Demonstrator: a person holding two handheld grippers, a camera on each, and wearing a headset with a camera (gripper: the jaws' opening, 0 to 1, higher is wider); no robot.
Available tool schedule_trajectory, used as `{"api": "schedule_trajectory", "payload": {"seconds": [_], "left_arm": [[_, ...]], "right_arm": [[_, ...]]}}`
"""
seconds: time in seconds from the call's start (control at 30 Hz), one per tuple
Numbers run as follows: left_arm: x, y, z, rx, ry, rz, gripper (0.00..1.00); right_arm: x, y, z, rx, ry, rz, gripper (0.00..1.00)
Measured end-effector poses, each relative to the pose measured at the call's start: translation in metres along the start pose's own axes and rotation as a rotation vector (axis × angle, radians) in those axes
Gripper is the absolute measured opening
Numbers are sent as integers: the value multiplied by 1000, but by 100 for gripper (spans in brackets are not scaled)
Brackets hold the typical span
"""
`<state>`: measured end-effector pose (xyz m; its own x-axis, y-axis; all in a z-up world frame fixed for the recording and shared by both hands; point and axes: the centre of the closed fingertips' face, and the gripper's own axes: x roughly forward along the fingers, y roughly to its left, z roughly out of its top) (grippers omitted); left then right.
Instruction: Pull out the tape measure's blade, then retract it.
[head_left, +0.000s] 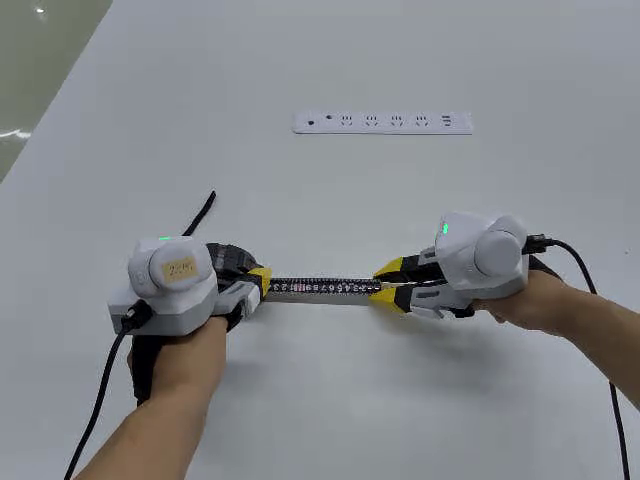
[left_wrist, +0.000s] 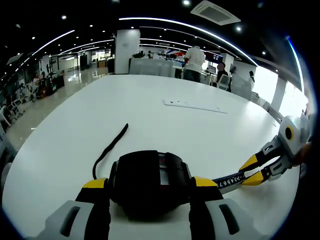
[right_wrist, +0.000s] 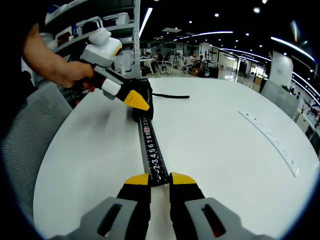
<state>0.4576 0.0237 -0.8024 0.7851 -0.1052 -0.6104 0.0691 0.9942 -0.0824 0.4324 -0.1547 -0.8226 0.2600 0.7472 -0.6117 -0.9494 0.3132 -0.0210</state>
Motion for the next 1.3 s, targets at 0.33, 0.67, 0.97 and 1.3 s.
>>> {"api": "schedule_trajectory", "payload": {"seconds": [0.33, 0.67, 0.97, 1.3], "left_arm": [[0, 0, 0, -2, 0, -1, 61], [0, 0, 0, -3, 0, -2, 61], [0, 0, 0, 2, 2, -5, 61], [0, 0, 0, -3, 1, -7, 61]], "right_arm": [[11, 3, 8, -2, -5, 4, 12], [20, 6, 14, -5, -9, 13, 12], [28, 8, 19, -5, -14, 17, 12], [39, 11, 28, -12, -22, 24, 12]]}}
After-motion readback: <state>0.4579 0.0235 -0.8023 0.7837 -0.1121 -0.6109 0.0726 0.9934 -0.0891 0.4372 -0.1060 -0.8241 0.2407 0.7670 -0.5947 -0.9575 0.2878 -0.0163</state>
